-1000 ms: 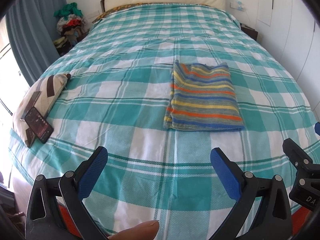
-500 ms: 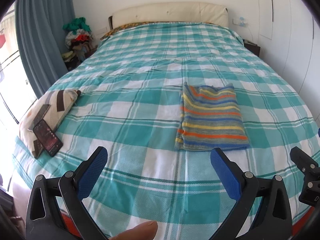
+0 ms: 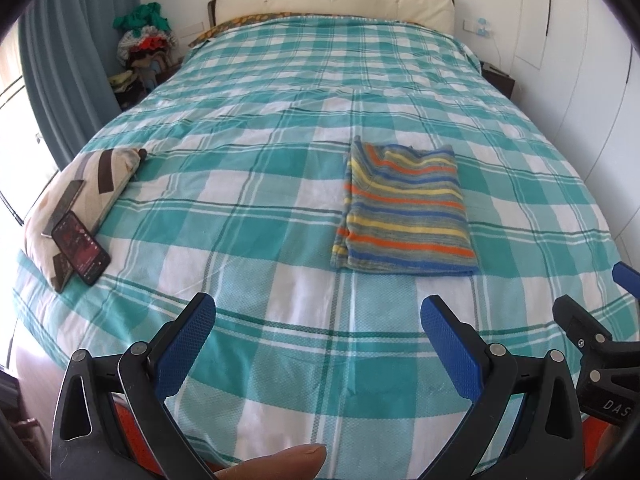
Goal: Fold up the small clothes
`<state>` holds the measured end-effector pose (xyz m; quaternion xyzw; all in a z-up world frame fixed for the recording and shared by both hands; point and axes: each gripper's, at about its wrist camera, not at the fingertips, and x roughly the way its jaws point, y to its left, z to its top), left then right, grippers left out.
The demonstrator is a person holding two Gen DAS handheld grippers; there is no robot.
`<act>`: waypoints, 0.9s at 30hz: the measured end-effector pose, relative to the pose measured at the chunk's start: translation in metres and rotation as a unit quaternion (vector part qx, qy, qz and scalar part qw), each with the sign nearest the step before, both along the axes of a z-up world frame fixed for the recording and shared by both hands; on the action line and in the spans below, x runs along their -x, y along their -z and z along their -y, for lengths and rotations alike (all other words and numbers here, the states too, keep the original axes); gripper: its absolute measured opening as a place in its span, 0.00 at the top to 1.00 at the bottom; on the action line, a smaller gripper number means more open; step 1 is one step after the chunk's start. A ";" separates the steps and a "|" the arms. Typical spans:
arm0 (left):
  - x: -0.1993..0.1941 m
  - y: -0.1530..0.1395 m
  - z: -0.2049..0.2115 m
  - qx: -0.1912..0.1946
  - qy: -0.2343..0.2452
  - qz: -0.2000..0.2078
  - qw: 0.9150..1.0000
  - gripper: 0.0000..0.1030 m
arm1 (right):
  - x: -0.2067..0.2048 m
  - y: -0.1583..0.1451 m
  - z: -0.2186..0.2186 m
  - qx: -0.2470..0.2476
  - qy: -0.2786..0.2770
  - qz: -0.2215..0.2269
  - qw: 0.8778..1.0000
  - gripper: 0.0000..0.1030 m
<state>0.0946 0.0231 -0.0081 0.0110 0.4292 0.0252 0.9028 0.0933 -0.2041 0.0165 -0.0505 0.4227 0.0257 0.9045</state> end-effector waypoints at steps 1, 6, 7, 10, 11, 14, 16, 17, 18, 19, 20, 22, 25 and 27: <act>0.000 0.000 0.001 0.001 -0.002 -0.001 1.000 0.00 | 0.000 0.000 -0.001 -0.001 -0.001 -0.002 1.000 0.00; 0.001 -0.002 -0.002 0.014 -0.013 -0.002 1.000 0.00 | 0.002 -0.003 -0.005 -0.008 -0.007 -0.004 1.000 0.00; 0.001 -0.003 -0.003 0.015 -0.018 -0.001 1.000 0.00 | 0.003 -0.004 -0.005 -0.011 -0.006 -0.004 1.000 0.00; 0.000 -0.003 -0.006 0.025 -0.024 -0.004 0.999 0.00 | 0.003 -0.005 -0.003 -0.017 -0.002 -0.001 1.000 0.00; -0.001 -0.003 -0.006 0.028 -0.022 -0.006 0.999 0.00 | 0.003 -0.005 -0.002 -0.016 0.000 0.000 1.000 0.00; 0.001 -0.003 -0.003 0.012 -0.019 0.001 1.000 0.00 | 0.003 -0.007 -0.001 -0.017 0.004 0.004 1.000 0.00; 0.001 -0.003 0.001 -0.003 -0.014 0.003 1.000 0.00 | 0.003 -0.008 -0.002 -0.018 0.003 0.005 1.000 0.00; 0.001 -0.003 0.002 -0.004 -0.012 -0.001 1.000 0.00 | 0.003 -0.008 -0.003 -0.019 0.003 0.005 1.000 0.00; 0.001 -0.003 0.002 -0.001 -0.010 -0.005 1.000 0.00 | 0.003 -0.008 -0.004 -0.020 0.002 0.005 1.000 0.00; 0.001 -0.003 0.001 0.000 -0.010 -0.008 1.000 0.00 | 0.003 -0.008 -0.005 -0.020 0.000 0.004 1.000 0.00; 0.001 -0.002 0.002 -0.003 -0.011 -0.012 1.000 0.00 | 0.003 -0.008 -0.006 -0.021 -0.001 0.004 1.000 0.00; 0.000 -0.003 0.002 -0.005 -0.008 -0.014 1.000 0.01 | 0.004 -0.007 -0.007 -0.022 -0.001 0.003 1.000 0.00; 0.000 -0.003 0.003 -0.014 -0.009 -0.013 1.000 0.00 | 0.005 -0.007 -0.009 -0.022 -0.003 0.003 1.000 0.00; 0.000 -0.002 0.005 -0.024 -0.009 -0.012 1.000 0.00 | 0.004 -0.007 -0.010 -0.021 -0.004 0.002 1.000 0.00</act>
